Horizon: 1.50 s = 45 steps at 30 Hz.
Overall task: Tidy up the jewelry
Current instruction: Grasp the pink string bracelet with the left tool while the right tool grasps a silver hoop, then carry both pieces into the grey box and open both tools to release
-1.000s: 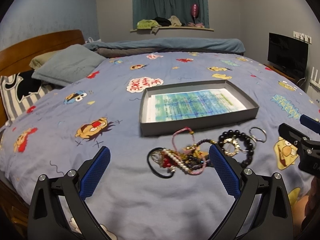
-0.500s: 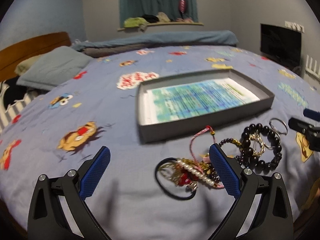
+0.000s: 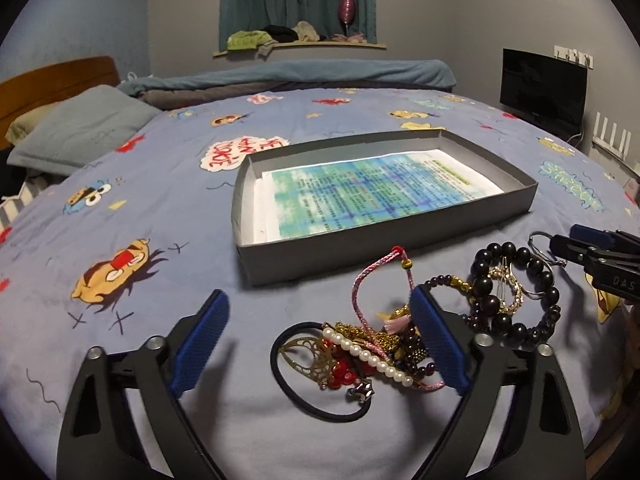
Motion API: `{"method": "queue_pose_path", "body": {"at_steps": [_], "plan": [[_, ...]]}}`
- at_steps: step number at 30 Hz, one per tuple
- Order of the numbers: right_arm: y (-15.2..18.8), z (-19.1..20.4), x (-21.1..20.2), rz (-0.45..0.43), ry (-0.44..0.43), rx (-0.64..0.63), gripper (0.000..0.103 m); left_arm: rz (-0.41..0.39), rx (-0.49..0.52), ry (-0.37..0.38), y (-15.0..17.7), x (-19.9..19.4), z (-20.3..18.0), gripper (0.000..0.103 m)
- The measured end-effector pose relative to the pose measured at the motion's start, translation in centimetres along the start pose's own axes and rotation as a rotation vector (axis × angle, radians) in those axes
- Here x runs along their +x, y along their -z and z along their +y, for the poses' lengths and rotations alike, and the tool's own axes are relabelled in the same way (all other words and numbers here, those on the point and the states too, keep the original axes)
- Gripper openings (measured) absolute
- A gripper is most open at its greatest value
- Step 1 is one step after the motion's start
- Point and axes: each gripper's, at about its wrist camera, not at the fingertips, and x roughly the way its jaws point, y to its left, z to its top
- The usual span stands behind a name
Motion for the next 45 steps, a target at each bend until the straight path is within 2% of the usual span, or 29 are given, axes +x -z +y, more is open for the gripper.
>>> {"method": "queue_pose_path", "body": {"at_steps": [7,11,13,16,21,28,37,45], "plan": [[0.1,0.3,0.7,-0.011,-0.004,-0.016,0.043,0.013,0.006,0.068,0.0,0.5,-0.5,0.058],[0.3,1.0,0.9,-0.022,0.002,-0.062,0.025,0.026,0.028,0.070,0.1,1.3,-0.9,0.043],[0.3,1.0,0.8,-0.028,0.010,-0.071,0.011,0.026,0.031,0.075,0.1,1.4,-1.0,0.024],[0.2,0.4,0.7,-0.033,0.005,-0.048,0.005,-0.005,0.023,0.080,0.0,0.8,-0.8,0.010],[0.1,0.1,-0.1,-0.067,-0.007,-0.028,0.004,-0.068,0.020,0.079,-0.2,-0.6,-0.6,0.004],[-0.3,-0.2,-1.2,-0.122,0.028,-0.010,0.003,-0.114,0.023,0.064,-0.5,-1.6,-0.6,0.004],[-1.2,-1.3,-2.4,-0.157,0.073,0.020,0.003,-0.133,0.019,0.065,-1.9,-3.1,-0.3,0.004],[-6.3,0.4,-2.9,-0.233,0.081,-0.040,0.003,-0.166,0.078,0.074,-6.8,-3.5,-0.1,0.004]]}}
